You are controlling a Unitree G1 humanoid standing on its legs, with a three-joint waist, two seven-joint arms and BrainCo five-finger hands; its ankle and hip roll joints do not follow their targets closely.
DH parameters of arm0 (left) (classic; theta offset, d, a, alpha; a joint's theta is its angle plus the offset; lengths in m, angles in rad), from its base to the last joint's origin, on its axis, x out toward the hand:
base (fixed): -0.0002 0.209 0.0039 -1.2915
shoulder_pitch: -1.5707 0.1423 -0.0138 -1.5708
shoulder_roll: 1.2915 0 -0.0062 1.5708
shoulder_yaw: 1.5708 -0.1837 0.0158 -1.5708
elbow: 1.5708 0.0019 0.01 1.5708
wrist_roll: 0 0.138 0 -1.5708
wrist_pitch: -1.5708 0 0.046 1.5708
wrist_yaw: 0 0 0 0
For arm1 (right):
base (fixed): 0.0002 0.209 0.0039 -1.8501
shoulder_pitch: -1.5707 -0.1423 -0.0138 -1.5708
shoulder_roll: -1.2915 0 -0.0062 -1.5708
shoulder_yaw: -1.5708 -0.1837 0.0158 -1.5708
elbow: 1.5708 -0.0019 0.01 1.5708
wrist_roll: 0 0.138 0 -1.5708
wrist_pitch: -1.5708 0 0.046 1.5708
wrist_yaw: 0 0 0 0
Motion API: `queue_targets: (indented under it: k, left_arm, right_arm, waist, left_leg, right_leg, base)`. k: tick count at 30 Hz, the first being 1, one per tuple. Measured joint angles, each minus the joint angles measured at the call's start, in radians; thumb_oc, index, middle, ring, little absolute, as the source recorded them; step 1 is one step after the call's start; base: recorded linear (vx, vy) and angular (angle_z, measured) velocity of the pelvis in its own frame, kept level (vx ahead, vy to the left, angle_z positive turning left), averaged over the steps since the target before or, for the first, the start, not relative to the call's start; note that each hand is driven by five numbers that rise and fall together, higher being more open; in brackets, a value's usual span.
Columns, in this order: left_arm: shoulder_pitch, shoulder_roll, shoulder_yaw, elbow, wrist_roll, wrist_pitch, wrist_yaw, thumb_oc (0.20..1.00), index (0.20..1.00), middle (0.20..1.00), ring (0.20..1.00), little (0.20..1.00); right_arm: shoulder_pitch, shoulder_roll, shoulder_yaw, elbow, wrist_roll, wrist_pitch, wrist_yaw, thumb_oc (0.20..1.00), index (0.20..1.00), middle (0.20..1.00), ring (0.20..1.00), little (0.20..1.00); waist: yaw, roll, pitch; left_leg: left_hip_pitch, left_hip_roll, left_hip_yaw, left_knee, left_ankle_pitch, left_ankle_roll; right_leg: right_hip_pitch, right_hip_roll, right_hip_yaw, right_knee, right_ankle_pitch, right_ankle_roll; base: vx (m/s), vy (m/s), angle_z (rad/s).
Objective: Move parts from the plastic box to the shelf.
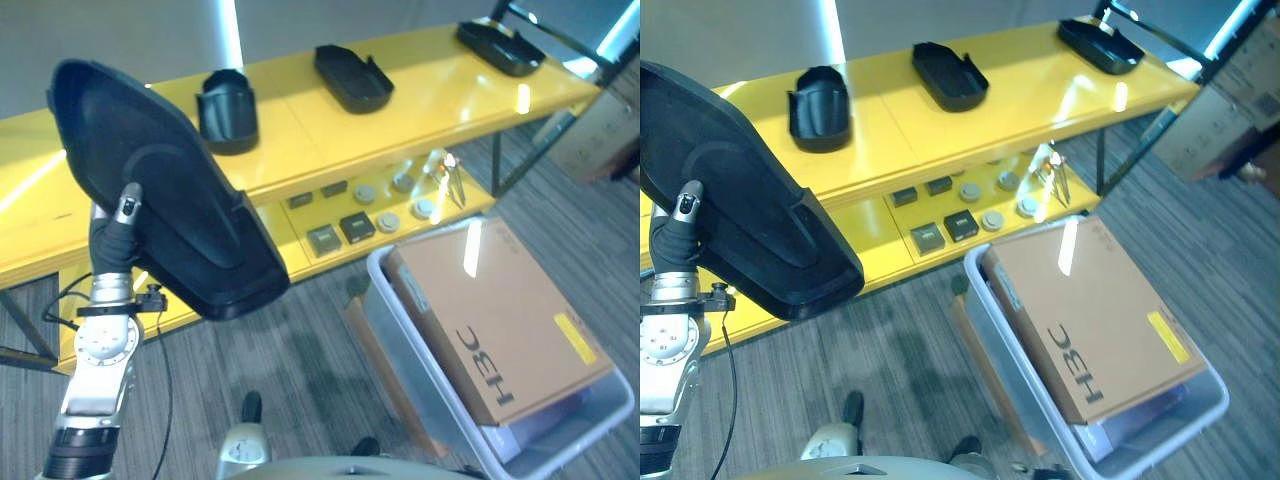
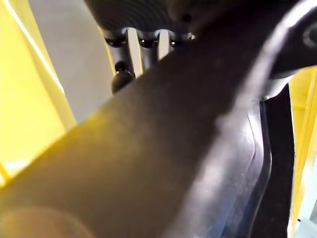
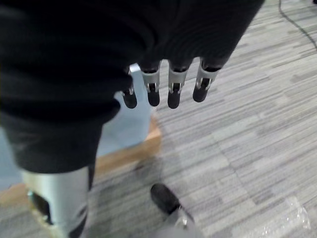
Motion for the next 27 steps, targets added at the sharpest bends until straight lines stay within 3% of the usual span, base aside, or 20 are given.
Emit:
queue_targets:
  k: [1,4,5,6,7,8,9,10,11,12,13,15,17,19,20,21,22,23,24,27]
  left_arm:
    - [-0.003,0.006,0.0,-0.001,0.0,0.0,-0.001,0.2,0.2,0.2,0.2,0.2]
    - [-0.004,0.042,0.004,-0.069,-0.003,0.001,-0.002,0.2,0.2,0.2,0.2,0.2]
    - [-0.043,0.047,-0.016,-0.088,-0.007,-0.005,-0.003,0.2,0.2,0.2,0.2,0.2]
    - [-0.072,0.056,-0.054,-0.096,-0.01,-0.017,-0.005,0.2,0.2,0.2,0.2,0.2]
    - [-0.136,0.096,-0.095,-0.088,-0.016,-0.052,-0.006,0.2,0.2,0.2,0.2,0.2]
    - [-0.17,0.133,-0.125,-0.086,-0.016,-0.054,-0.026,0.2,0.2,0.2,0.2,0.2]
    - [-0.169,0.127,-0.138,-0.083,-0.018,-0.054,-0.037,0.2,0.2,0.2,0.2,0.2]
    - [-0.191,0.106,-0.17,-0.047,-0.038,-0.054,-0.062,0.2,0.2,0.2,0.2,0.2]
    - [-0.2,0.091,-0.216,-0.014,-0.076,-0.054,-0.079,0.2,0.2,0.2,0.2,0.2]
    - [-0.188,0.096,-0.222,-0.014,-0.075,-0.047,-0.088,0.2,0.2,0.2,0.2,0.2]
    - [-0.098,0.115,-0.168,-0.058,-0.076,-0.046,-0.092,0.2,0.2,0.2,0.2,0.2]
    - [-0.031,0.102,-0.122,-0.075,-0.082,-0.051,-0.089,0.2,0.2,0.2,0.2,0.2]
    - [0.017,0.092,-0.085,-0.079,-0.105,-0.051,-0.087,0.2,0.2,0.2,0.2,0.2]
    - [0.003,0.1,-0.093,-0.066,-0.117,-0.051,-0.08,0.2,0.2,0.2,0.2,0.2]
    - [-0.045,0.103,-0.114,-0.046,-0.118,-0.05,-0.076,0.2,0.2,0.2,0.2,0.2]
    - [-0.053,0.122,-0.12,-0.042,-0.117,-0.048,-0.079,0.2,0.2,0.2,0.2,0.2]
    - [-0.061,0.142,-0.125,-0.041,-0.114,-0.048,-0.081,0.2,0.2,0.2,0.2,0.2]
    - [-0.066,0.149,-0.125,-0.04,-0.114,-0.048,-0.078,0.2,0.2,0.2,0.2,0.2]
    - [-0.069,0.134,-0.123,-0.046,-0.114,-0.049,-0.067,0.2,0.2,0.2,0.2,0.2]
    - [-0.061,0.13,-0.117,-0.043,-0.093,-0.049,-0.048,0.2,0.2,0.2,0.2,0.2]
  right_arm:
    - [-0.016,0.002,0.0,-0.007,0.0,-0.008,0.005,1.0,1.0,1.0,1.0,1.0]
    - [-0.092,0.009,0.009,-0.029,0.0,-0.011,0.001,1.0,1.0,1.0,1.0,1.0]
    - [-0.087,-0.007,0.03,-0.08,0.0,-0.009,-0.001,1.0,1.0,1.0,1.0,1.0]
    - [-0.092,0.003,0.055,-0.095,0.001,-0.018,-0.016,1.0,1.0,1.0,1.0,1.0]
    - [-0.109,0.048,0.106,-0.1,0.002,-0.02,-0.016,1.0,1.0,1.0,1.0,1.0]
    - [-0.116,0.097,0.108,-0.113,0.005,-0.03,-0.004,1.0,1.0,1.0,1.0,1.0]
    - [-0.1,0.093,0.102,-0.118,0.012,-0.029,0.005,1.0,1.0,1.0,1.0,1.0]
    - [-0.067,0.063,0.113,-0.141,0.053,-0.052,0.014,1.0,1.0,1.0,1.0,1.0]
    - [-0.041,0.026,0.125,-0.101,0.061,-0.053,0.015,1.0,1.0,1.0,1.0,1.0]
    - [-0.04,0.024,0.094,-0.074,0.065,-0.052,0.014,1.0,1.0,1.0,1.0,1.0]
    - [-0.053,0.023,0.071,0.02,0.071,-0.034,0.014,1.0,1.0,1.0,1.0,1.0]
    - [-0.056,0.013,0.072,0.039,0.066,-0.027,0.013,1.0,1.0,1.0,1.0,1.0]
    - [-0.063,-0.032,0.048,0.016,0.05,-0.024,0.008,1.0,1.0,1.0,1.0,1.0]
    - [-0.073,-0.044,0.04,0.01,0.048,-0.028,0.004,1.0,1.0,1.0,1.0,1.0]
    - [-0.089,-0.05,0.035,-0.006,0.048,-0.028,-0.001,1.0,1.0,1.0,1.0,1.0]
    - [-0.098,-0.038,0.024,-0.015,0.049,-0.028,-0.011,1.0,1.0,1.0,1.0,1.0]
    - [-0.105,-0.025,0.014,-0.016,0.05,-0.029,-0.016,1.0,1.0,1.0,1.0,1.0]
    - [-0.091,-0.021,0.013,-0.016,0.054,-0.029,-0.019,1.0,1.0,1.0,1.0,1.0]
    - [-0.089,-0.033,0.018,-0.017,0.062,-0.03,-0.021,1.0,1.0,1.0,1.0,1.0]
    - [-0.08,-0.061,0.015,-0.018,0.08,-0.037,-0.021,1.0,1.0,1.0,1.0,1.0]
  waist:
    - [0.006,0.002,-0.002]
    - [0.031,-0.007,-0.023]
    - [0.004,0.006,-0.015]
    - [-0.024,0.0,-0.019]
    - [-0.045,0.019,-0.017]
    - [-0.052,0.01,-0.009]
    - [-0.053,0.005,-0.01]
    - [-0.083,0.007,-0.007]
    - [-0.108,-0.004,-0.004]
    - [-0.108,-0.009,-0.004]
    - [-0.071,-0.003,-0.005]
    - [-0.047,0.028,-0.005]
    - [-0.02,0.043,-0.001]
    - [-0.028,0.019,0.006]
    - [-0.021,-0.007,0.031]
    - [-0.024,-0.017,0.035]
    - [-0.027,-0.035,0.035]
    - [-0.029,-0.04,0.034]
    - [-0.025,-0.019,0.035]
    - [-0.009,0.02,0.026]
  left_leg:
    - [0.001,-0.016,-0.004,0.001,0.0,0.005]
    - [0.017,-0.101,-0.013,0.104,-0.083,0.068]
    - [-0.002,-0.154,0.023,0.173,-0.138,0.169]
    - [0.033,-0.178,-0.007,0.149,-0.126,0.185]
    - [0.017,-0.149,-0.033,0.13,-0.105,0.171]
    - [0.006,-0.146,-0.07,0.099,-0.079,0.137]
    - [0.009,-0.15,-0.095,0.065,-0.071,0.124]
    - [-0.006,-0.183,-0.223,0.063,-0.051,0.093]
    - [-0.008,-0.221,-0.295,0.051,-0.059,0.101]
    - [0.004,-0.227,-0.284,0.037,-0.025,0.102]
    - [0.047,-0.236,-0.275,0.008,-0.007,0.163]
    - [0.057,-0.228,-0.279,0.012,-0.023,0.161]
    - [0.049,-0.22,-0.272,0.085,-0.069,0.1]
    - [0.004,-0.234,-0.264,0.207,-0.105,0.07]
    - [-0.064,-0.231,-0.25,0.339,-0.188,0.053]
    - [-0.101,-0.196,-0.238,0.37,-0.238,0.054]
    - [-0.115,-0.132,-0.233,0.322,-0.24,0.042]
    - [-0.116,-0.073,-0.236,0.259,-0.222,0.015]
    - [-0.129,0.02,-0.28,0.17,-0.181,-0.024]
    - [-0.115,0.041,-0.43,0.076,-0.128,-0.053]
  right_leg:
    - [0.001,-0.018,0.017,0.013,-0.002,-0.001]
    - [-0.023,-0.153,0.075,0.266,-0.016,0.014]
    - [-0.086,-0.263,0.124,0.492,-0.004,0.024]
    - [-0.189,-0.287,0.229,0.648,-0.029,0.032]
    - [-0.299,-0.085,0.429,0.627,-0.144,0.03]
    - [-0.369,0.081,0.514,0.507,-0.206,-0.007]
    - [-0.394,0.178,0.523,0.395,-0.205,-0.041]
    - [-0.406,0.317,0.71,0.239,-0.194,-0.054]
    - [-0.401,0.378,0.883,0.155,-0.134,-0.062]
    - [-0.382,0.349,0.815,0.147,-0.113,-0.097]
    - [-0.369,0.275,0.632,0.205,-0.104,-0.119]
    - [-0.375,0.24,0.613,0.26,-0.114,-0.104]
    - [-0.354,0.205,0.605,0.353,-0.174,-0.087]
    - [-0.295,0.161,0.586,0.331,-0.183,-0.092]
    - [-0.225,0.138,0.552,0.255,-0.156,-0.11]
    - [-0.191,0.151,0.544,0.199,-0.139,-0.125]
    - [-0.155,0.165,0.533,0.133,-0.121,-0.119]
    - [-0.131,0.184,0.532,0.095,-0.098,-0.123]
    - [-0.114,0.209,0.543,0.085,-0.094,-0.104]
    - [-0.104,0.23,0.601,0.074,-0.091,-0.086]
  base:
    - [0.15,0.389,0.54]
    - [0.13,0.487,0.46]
    - [-0.03,0.201,0.38]
    - [0.06,0.065,0.78]
    - [0.19,-0.033,0.77]
    - [0.29,-0.059,0.75]
    - [0.26,-0.05,1.69]
    - [0.34,-0.165,2.95]
    - [0.32,-0.244,3.29]
    - [0.36,-0.282,2.55]
    - [0.28,-0.188,1.02]
    - [0.16,-0.099,0.29]
    - [0.02,-0.004,0.03]
    - [0.1,0.058,0.26]
    - [0.25,0.112,0.43]
    - [0.22,0.095,0.34]
    - [0.18,0.106,0.24]
    - [0.28,0.208,-0.01]
    - [0.27,0.212,-0.16]
    - [0.21,0.312,-0.67]
